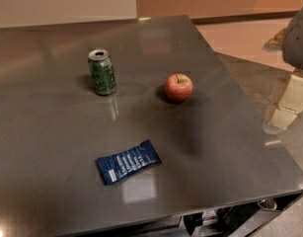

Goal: Pick green can

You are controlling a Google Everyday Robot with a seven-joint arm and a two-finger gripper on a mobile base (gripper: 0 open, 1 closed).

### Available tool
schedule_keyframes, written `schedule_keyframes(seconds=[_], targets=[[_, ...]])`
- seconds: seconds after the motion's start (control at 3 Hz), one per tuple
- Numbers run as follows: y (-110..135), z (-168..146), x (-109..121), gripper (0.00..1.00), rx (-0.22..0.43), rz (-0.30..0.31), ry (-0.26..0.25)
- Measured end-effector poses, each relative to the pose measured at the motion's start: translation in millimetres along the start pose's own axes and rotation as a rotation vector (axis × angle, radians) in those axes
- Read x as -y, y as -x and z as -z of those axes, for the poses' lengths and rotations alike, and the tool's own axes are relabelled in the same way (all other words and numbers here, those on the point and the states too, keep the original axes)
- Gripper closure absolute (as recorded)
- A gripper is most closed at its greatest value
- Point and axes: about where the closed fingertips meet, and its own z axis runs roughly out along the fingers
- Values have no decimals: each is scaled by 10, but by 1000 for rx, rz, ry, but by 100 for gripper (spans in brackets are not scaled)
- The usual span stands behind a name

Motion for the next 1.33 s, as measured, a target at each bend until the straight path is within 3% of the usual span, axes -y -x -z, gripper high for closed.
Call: schedule_keyframes(seconds=[0.33, 0.67, 1.33], targets=[[1, 0, 1, 0, 0, 0, 0], [166, -41, 139, 0, 36, 2, 10], [895, -346, 509, 0, 179, 31, 56]])
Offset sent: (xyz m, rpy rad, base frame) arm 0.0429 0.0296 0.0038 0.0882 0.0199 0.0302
